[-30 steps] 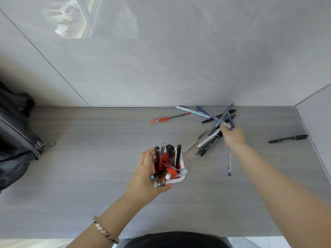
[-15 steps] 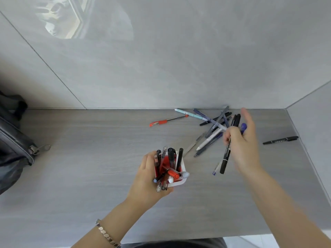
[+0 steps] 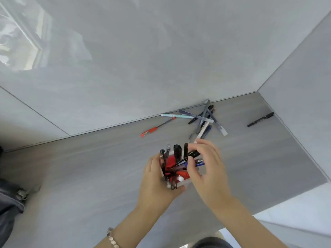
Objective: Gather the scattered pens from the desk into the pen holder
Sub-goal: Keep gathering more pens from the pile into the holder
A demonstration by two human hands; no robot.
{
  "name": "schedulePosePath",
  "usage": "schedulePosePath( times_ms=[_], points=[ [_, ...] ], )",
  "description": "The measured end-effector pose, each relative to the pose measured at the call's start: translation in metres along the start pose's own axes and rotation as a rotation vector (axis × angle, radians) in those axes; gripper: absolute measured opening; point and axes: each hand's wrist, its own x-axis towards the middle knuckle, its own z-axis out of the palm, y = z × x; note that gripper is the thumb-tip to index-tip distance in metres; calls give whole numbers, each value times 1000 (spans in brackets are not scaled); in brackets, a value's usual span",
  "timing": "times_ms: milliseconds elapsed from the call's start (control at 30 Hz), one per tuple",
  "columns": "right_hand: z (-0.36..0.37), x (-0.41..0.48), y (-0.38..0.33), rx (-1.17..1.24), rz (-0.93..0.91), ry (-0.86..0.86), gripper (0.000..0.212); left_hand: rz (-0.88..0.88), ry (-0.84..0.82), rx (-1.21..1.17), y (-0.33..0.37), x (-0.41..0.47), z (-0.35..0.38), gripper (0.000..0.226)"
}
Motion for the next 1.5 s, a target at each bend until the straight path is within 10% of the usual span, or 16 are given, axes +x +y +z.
schedulePosePath(
  times_ms=[233, 333, 500, 633, 800, 1000, 1200, 1500],
  points=[
    [-37, 8, 27, -217, -172, -384, 50, 119, -46, 67, 39, 20, 20, 81],
    [-72, 20, 41, 70, -84, -585, 55, 67, -25, 6, 51, 31, 41, 77],
    [-124, 64, 136, 82, 230, -112, 21, -102, -31, -208, 68, 49, 94, 71],
    [-145, 116, 242, -325, 773, -250, 48, -103, 103, -145, 83, 53, 116, 71],
    [-138, 144, 301, -510, 885, -295, 42, -170, 214, -109, 100, 50, 127, 76],
    [-128, 160, 288, -427, 605, -460, 48, -270, 322, -141, 106, 43, 134, 73],
    [-102, 166, 237, -467, -220, -926, 34, -330, 340, -84, 100, 38, 142, 83],
    [-80, 164, 232, -484, -465, -970, 27, -361, 364, -74, 88, 36, 134, 81]
  ],
)
